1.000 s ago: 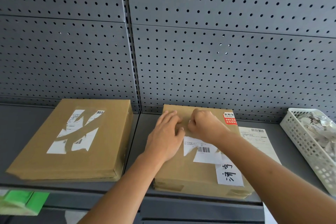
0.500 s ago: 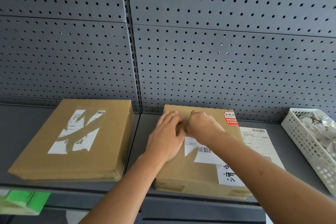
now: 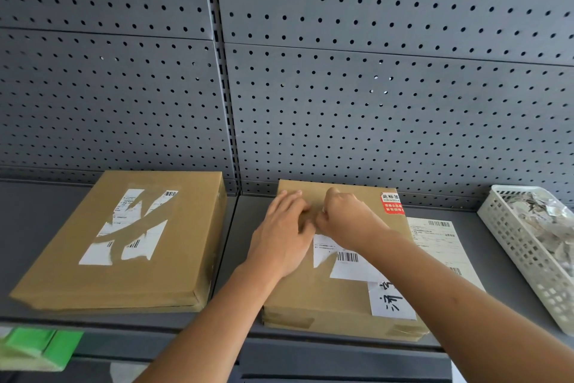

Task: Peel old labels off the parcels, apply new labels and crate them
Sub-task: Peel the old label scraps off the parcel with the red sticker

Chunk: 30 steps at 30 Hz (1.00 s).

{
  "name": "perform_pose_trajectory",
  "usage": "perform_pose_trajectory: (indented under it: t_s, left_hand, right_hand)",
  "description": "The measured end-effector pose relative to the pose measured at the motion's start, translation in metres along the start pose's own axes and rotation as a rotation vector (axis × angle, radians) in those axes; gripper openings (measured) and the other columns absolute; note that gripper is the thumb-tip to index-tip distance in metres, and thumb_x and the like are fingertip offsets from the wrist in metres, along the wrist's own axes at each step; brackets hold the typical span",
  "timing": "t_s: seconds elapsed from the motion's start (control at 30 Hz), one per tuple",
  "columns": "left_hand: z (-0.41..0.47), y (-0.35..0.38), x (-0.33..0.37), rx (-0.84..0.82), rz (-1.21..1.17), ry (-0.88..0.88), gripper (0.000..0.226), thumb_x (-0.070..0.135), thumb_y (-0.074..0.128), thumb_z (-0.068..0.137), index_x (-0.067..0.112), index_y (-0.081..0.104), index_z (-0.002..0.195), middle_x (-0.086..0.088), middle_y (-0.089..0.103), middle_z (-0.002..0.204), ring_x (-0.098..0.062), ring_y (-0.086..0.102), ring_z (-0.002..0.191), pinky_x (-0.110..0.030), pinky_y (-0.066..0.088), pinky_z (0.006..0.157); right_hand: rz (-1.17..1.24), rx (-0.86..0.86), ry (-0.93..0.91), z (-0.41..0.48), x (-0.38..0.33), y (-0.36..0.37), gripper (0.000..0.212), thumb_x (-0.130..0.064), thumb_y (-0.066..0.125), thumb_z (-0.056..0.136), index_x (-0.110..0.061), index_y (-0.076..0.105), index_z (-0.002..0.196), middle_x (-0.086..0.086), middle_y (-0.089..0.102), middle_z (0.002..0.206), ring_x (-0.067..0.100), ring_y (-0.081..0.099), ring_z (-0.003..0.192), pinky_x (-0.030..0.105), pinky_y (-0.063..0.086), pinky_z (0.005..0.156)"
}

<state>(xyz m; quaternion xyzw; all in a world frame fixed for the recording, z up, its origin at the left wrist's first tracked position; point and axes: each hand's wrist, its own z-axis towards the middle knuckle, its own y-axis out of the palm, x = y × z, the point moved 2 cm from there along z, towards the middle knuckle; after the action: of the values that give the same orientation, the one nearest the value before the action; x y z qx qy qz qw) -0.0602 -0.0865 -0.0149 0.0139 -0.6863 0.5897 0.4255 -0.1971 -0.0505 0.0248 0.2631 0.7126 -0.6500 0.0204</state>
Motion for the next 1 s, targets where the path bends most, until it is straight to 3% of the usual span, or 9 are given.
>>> perform_pose_trajectory:
  t_s: [0.2, 0.33, 0.53, 0.77, 1.0]
  left_hand:
    - [0.0, 0.0, 0.0, 0.002, 0.003, 0.003, 0.038, 0.038, 0.043, 0.104, 0.032, 0.048, 0.142, 0.024, 0.022, 0.161, 0.005, -0.001, 0.15, -0.039, 0.034, 0.115]
    - [0.0, 0.0, 0.0, 0.01, -0.005, 0.002, 0.036, 0.038, 0.043, 0.104, 0.032, 0.05, 0.139, 0.025, 0.023, 0.16, 0.005, 0.0, 0.15, -0.04, 0.036, 0.113]
    - [0.0, 0.0, 0.0, 0.016, -0.002, 0.007, 0.036, 0.038, 0.043, 0.104, 0.033, 0.049, 0.139, 0.025, 0.025, 0.16, 0.005, 0.001, 0.149, -0.041, 0.039, 0.111]
    - [0.001, 0.001, -0.001, 0.024, -0.001, 0.007, 0.035, 0.038, 0.043, 0.103, 0.032, 0.05, 0.138, 0.025, 0.025, 0.159, 0.005, 0.002, 0.15, -0.039, 0.038, 0.11]
    - [0.001, 0.001, -0.001, 0.021, 0.004, 0.012, 0.037, 0.039, 0.043, 0.104, 0.033, 0.049, 0.14, 0.025, 0.024, 0.16, 0.005, 0.0, 0.149, -0.038, 0.037, 0.111]
  right_hand:
    - [-0.095, -0.042, 0.075, 0.004, -0.006, -0.001, 0.024, -0.024, 0.051, 0.097, -0.002, 0.046, 0.105, 0.008, 0.056, 0.094, 0.034, 0.061, 0.093, 0.035, 0.043, 0.07]
    - [-0.026, -0.022, 0.087, 0.002, -0.001, 0.001, 0.027, -0.027, 0.055, 0.096, -0.006, 0.039, 0.091, 0.004, 0.049, 0.079, 0.031, 0.051, 0.076, 0.033, 0.04, 0.062]
    - [-0.021, 0.029, 0.031, 0.002, 0.008, 0.002, 0.017, -0.018, 0.046, 0.099, -0.007, 0.038, 0.089, 0.002, 0.046, 0.072, 0.02, 0.046, 0.06, 0.028, 0.029, 0.048]
    - [0.043, 0.037, 0.022, 0.003, 0.012, -0.001, 0.02, -0.022, 0.044, 0.099, -0.002, 0.045, 0.094, 0.008, 0.055, 0.082, 0.029, 0.055, 0.075, 0.031, 0.034, 0.054]
    - [-0.072, 0.037, -0.006, 0.004, 0.011, 0.002, 0.02, -0.024, 0.043, 0.099, -0.006, 0.042, 0.09, 0.004, 0.051, 0.075, 0.024, 0.05, 0.064, 0.028, 0.03, 0.048]
